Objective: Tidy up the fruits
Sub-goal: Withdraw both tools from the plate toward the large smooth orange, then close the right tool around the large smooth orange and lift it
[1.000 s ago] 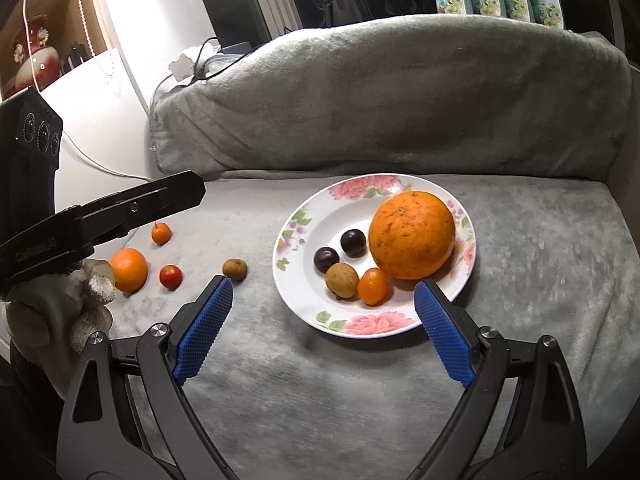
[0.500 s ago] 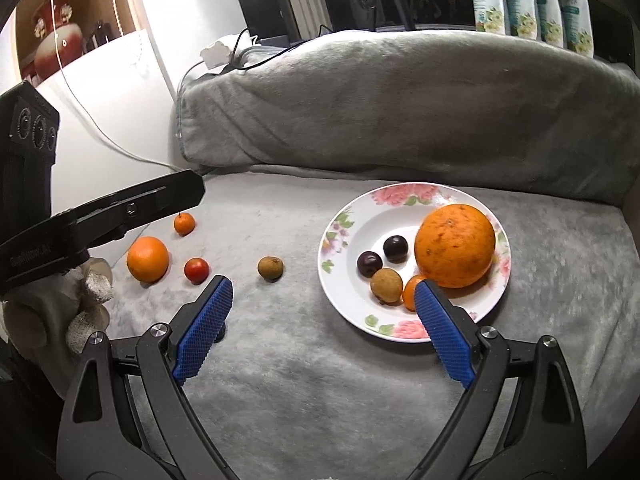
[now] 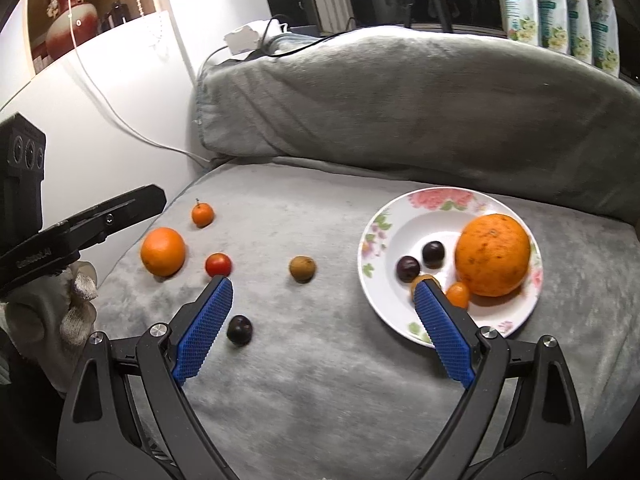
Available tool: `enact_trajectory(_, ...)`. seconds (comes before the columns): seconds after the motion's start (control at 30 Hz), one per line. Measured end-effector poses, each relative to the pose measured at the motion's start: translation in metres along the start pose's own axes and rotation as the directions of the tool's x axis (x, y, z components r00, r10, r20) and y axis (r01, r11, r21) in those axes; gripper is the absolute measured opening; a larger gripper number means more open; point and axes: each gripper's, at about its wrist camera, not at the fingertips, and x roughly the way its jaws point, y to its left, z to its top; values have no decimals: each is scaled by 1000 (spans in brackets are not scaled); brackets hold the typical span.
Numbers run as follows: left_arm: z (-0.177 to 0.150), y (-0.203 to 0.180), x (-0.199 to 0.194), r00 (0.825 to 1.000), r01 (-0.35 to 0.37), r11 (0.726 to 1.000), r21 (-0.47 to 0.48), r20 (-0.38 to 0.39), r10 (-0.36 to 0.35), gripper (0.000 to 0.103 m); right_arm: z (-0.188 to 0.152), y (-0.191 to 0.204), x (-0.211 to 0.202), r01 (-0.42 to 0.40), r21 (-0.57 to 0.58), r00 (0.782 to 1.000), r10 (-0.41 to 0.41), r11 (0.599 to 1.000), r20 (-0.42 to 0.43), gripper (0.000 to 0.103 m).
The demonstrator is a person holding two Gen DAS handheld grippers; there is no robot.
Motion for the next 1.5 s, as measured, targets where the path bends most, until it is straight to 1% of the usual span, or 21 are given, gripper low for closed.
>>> enact_trajectory(0.2, -12, 34, -10, 999, -53, 997, -48, -8, 53, 81, 7, 10, 10, -51, -1, 999, 51, 999, -12, 94)
enact_trajectory(0.37, -26, 63, -16, 996, -82, 991, -103, -26, 80, 81, 16, 18, 22, -95, 10, 995, 95, 995, -22, 94)
enact_trajectory(0.5, -35, 86, -18, 994, -106, 983, -153, -43, 101, 81, 23, 31, 35, -149, 16, 988, 150, 989, -43, 94)
enact_trajectory(0.67, -47, 106, -17, 990, -133, 973, -189, -64, 123, 81, 29, 56, 58, -200, -6, 976, 199, 980, -89, 94)
enact_trajectory(0.9, -57, 129, -8, 988, -138, 962, -235, -98, 118, 81, 37, 88, 93, -284, -2, 947, 280, 959, -159, 94)
enact_trajectory(1.03, -62, 137, -4, 988, -131, 959, -252, -117, 104, 79, 39, 100, 109, -313, 15, 932, 311, 949, -187, 94)
enact_trajectory(1.23, -66, 143, 4, 988, -109, 956, -274, -137, 73, 79, 40, 119, 135, -366, 61, 899, 370, 929, -233, 94)
enact_trajectory(1.37, -66, 144, 9, 988, -89, 957, -278, -147, 49, 79, 41, 128, 151, -394, 82, 876, 401, 915, -266, 84)
enact_trajectory(1.47, -67, 146, 12, 988, -81, 955, -287, -152, 38, 79, 43, 132, 162, -414, 101, 859, 425, 905, -285, 83)
enact_trajectory(1.5, -66, 147, 13, 987, -78, 954, -290, -154, 35, 77, 43, 133, 166, -419, 107, 854, 431, 902, -292, 83)
